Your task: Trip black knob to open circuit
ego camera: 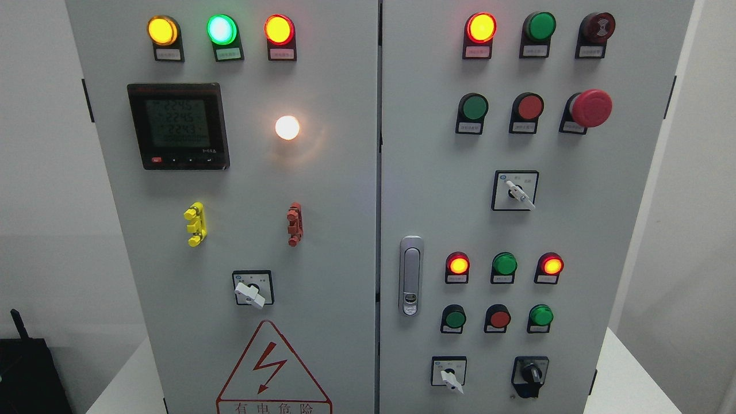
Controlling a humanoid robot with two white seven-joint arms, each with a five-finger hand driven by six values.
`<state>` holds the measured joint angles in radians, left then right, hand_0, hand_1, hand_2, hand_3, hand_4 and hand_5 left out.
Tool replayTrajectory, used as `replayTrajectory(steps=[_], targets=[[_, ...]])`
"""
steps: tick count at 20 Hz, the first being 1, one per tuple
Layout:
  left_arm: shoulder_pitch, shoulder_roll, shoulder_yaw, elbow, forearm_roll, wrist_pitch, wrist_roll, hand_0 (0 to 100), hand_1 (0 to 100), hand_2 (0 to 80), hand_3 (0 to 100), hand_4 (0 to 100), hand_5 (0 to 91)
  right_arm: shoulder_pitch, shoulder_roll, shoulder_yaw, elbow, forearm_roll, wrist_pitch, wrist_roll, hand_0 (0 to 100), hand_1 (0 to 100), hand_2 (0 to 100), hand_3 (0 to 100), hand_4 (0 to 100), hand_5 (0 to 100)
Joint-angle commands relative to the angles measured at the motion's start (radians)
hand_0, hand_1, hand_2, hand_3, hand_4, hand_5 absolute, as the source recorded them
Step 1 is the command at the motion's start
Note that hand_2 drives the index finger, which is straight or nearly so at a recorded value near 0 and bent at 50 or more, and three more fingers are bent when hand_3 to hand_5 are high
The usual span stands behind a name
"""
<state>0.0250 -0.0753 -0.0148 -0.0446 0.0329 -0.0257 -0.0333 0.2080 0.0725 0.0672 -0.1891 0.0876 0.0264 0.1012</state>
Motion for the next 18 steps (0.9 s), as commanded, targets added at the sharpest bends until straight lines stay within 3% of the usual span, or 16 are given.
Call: replayTrajectory(steps=[1, 11, 18], targets=[[-0.002, 0.000, 0.003, 0.000, 0.002, -0.003, 0.000, 12, 39, 0.0, 0, 0, 0.0, -0.001, 0.003, -0.004, 0.002, -0.005, -0.003, 0.008, 0, 10, 0, 0, 0, 0], [-0.002, 0.000, 0.003, 0.000, 0.002, -0.003, 0.000, 12, 39, 0.0, 0, 0, 0.0, -0.002, 0.003, -0.018, -0.010, -0.009, -0.016, 0.003, 0, 10, 0, 0, 0, 0], [-0.002, 0.000, 0.003, 0.000, 0.002, -0.002, 0.000, 12, 39, 0.0, 0, 0, 0.0, -0.010, 0.016, -0.081, -0.010, -0.009, -0.124, -0.009, 0, 6, 0, 0, 0, 0]])
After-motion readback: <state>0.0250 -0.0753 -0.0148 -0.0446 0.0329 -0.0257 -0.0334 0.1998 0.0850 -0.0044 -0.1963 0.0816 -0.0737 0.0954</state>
